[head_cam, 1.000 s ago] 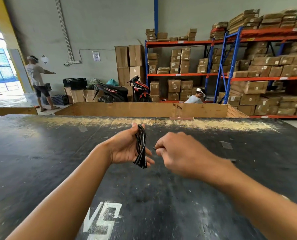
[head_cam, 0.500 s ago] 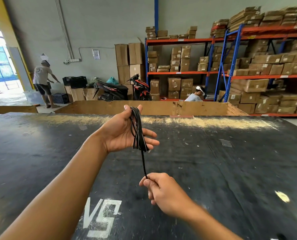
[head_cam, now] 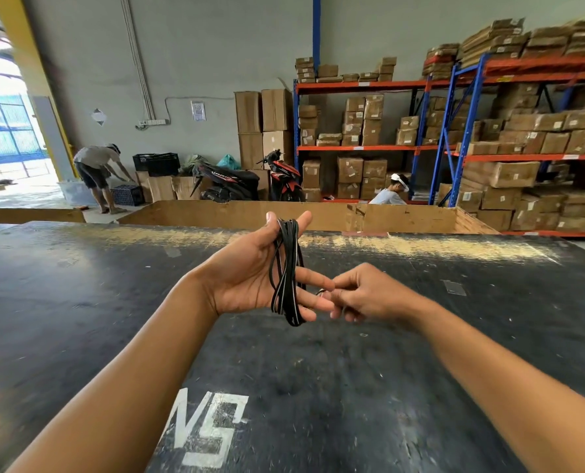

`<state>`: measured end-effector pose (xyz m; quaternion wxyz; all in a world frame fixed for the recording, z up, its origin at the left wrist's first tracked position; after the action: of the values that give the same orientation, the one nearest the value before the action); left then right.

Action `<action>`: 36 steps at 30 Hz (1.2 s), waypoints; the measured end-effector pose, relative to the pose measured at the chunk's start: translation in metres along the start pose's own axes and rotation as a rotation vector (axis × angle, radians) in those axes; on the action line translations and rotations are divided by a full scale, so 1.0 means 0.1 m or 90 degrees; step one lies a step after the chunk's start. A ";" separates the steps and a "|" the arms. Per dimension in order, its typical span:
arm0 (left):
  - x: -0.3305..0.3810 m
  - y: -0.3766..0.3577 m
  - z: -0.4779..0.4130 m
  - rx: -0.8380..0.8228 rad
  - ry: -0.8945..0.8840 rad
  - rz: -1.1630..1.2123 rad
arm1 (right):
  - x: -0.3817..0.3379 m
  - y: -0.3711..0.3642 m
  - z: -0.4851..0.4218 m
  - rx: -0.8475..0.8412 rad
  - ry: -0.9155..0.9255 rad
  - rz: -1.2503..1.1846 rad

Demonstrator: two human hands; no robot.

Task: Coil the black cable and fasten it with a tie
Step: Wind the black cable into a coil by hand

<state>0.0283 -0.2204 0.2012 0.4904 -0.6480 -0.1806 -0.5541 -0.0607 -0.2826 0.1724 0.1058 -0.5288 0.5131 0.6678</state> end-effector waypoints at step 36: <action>-0.17 -0.36 0.08 -0.241 0.024 -0.042 | -0.44 -0.06 -0.01 -0.111 -0.014 -0.397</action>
<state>-0.0009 -0.1927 0.2022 0.3448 -0.7121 -0.0849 -0.6057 -0.0371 -0.2632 0.2051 0.2655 -0.6601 0.2663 0.6503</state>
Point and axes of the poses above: each hand's wrist, its own z-axis away from the middle knuckle, its own y-axis out of the back of the hand, x = y × z, the point moved 10 cm from there along -z, towards the middle knuckle, and after that the axes turned 4 degrees about x, right-handed, at the moved point
